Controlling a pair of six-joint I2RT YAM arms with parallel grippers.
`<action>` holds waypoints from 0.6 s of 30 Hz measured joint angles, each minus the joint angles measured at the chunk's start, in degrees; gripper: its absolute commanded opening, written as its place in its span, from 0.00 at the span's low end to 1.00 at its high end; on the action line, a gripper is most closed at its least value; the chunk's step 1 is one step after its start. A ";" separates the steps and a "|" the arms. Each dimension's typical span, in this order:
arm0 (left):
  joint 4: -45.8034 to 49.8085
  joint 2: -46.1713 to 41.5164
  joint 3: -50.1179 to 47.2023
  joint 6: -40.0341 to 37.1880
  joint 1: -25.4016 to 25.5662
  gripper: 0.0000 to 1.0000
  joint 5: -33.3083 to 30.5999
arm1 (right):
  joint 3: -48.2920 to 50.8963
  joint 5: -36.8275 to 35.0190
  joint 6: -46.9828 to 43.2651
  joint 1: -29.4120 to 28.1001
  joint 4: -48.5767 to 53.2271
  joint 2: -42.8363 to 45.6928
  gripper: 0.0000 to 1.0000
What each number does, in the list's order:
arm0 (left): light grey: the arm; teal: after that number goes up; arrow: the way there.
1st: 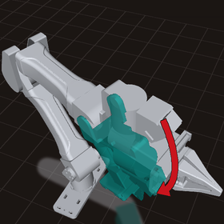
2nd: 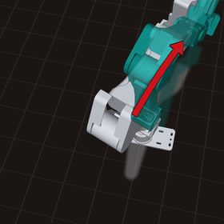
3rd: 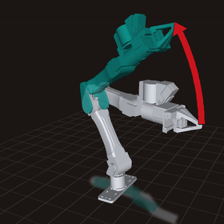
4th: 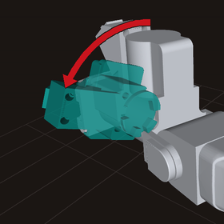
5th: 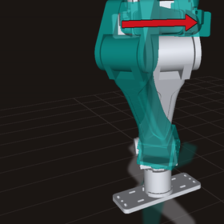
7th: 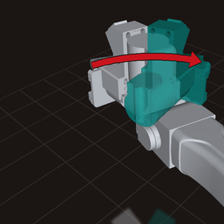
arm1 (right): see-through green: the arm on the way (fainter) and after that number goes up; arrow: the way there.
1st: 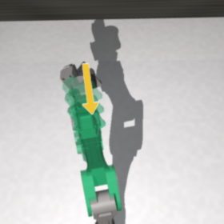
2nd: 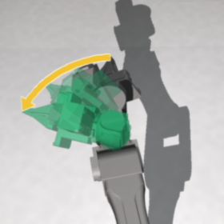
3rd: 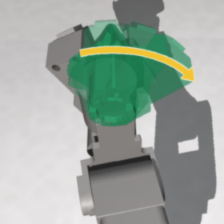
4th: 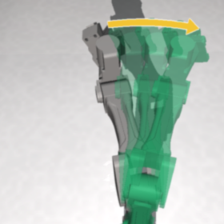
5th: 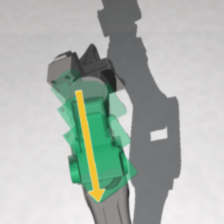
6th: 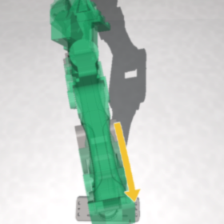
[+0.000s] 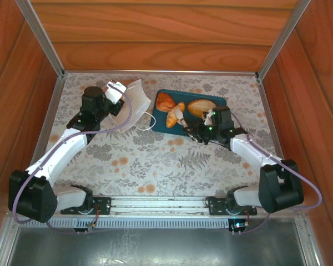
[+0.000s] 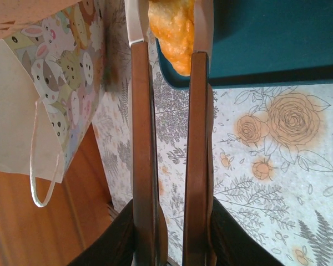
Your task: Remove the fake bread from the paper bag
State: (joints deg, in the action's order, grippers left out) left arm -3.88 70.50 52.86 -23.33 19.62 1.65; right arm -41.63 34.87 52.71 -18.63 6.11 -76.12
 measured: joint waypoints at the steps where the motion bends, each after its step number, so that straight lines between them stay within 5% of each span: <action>1: -0.02 0.00 0.00 0.00 0.00 0.00 -0.04 | 0.35 0.13 0.70 -0.04 -0.98 -0.28 0.28; 18: -0.02 0.33 0.00 0.00 0.00 0.00 -0.09 | 0.96 -2.01 1.51 -0.90 1.29 -2.12 0.43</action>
State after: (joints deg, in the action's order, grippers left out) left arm -3.90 70.83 52.86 -23.33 19.62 1.56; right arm -40.66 32.86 54.22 -19.53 7.40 -78.24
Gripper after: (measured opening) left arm 0.046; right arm 0.417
